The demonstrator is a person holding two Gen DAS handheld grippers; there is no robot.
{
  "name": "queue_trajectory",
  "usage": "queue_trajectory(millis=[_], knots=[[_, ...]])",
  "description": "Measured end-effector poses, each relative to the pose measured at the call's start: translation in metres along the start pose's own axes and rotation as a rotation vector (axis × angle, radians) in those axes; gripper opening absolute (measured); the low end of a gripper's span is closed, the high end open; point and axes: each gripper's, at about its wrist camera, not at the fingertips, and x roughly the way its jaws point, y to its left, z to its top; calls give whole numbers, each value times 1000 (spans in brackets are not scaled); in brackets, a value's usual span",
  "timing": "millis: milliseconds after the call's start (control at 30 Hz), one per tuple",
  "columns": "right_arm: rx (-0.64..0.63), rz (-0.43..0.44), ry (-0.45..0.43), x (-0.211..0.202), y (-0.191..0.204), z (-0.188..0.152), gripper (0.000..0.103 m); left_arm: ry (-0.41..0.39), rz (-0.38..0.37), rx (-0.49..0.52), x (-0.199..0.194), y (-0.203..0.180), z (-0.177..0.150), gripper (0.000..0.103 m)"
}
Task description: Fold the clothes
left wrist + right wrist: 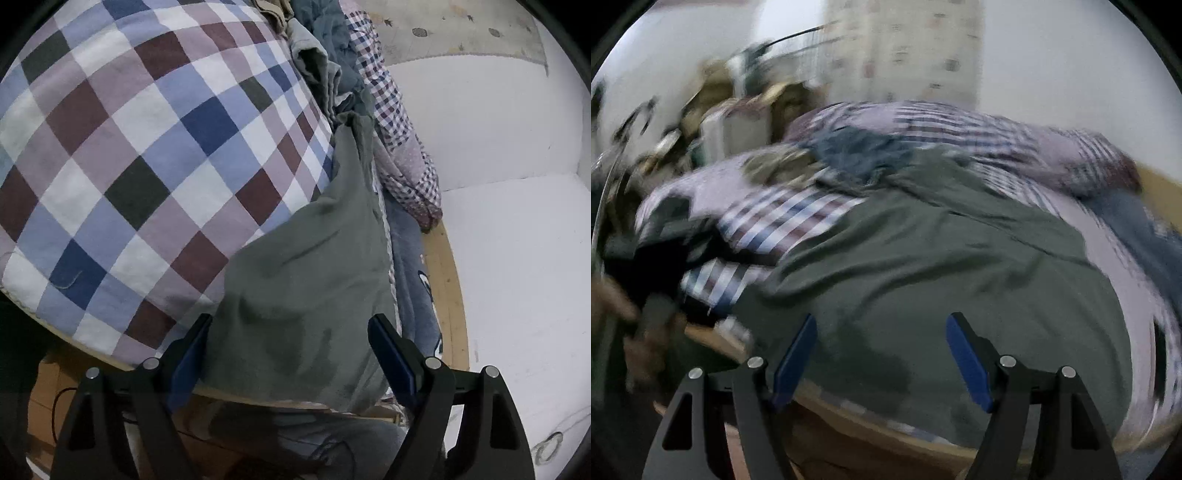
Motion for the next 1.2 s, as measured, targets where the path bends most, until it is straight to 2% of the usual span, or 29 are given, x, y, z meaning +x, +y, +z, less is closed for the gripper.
queue_trajectory(millis=[167,333,433,533,767,833,1000,1067,1200], knots=[[-252,27,16,16,54,-12,76,41,13,-19,4,2,0,86],[-353,50,14,29,78,-19,76,47,80,-30,3,4,0,85],[-339,61,23,35,78,-18,76,40,104,-37,0,6,1,74],[-307,74,38,40,74,-17,76,42,86,-53,-5,13,-1,60],[-283,97,43,46,73,-12,76,47,108,-53,-3,14,-3,47],[-288,102,42,46,75,-12,76,43,114,-54,-5,15,-3,36],[-288,107,38,45,78,-13,76,34,115,-53,-10,14,-5,27],[-285,104,36,44,77,-13,76,25,113,-50,-12,14,-5,17],[-277,99,27,43,75,-12,76,9,89,-53,-17,11,-3,11]])
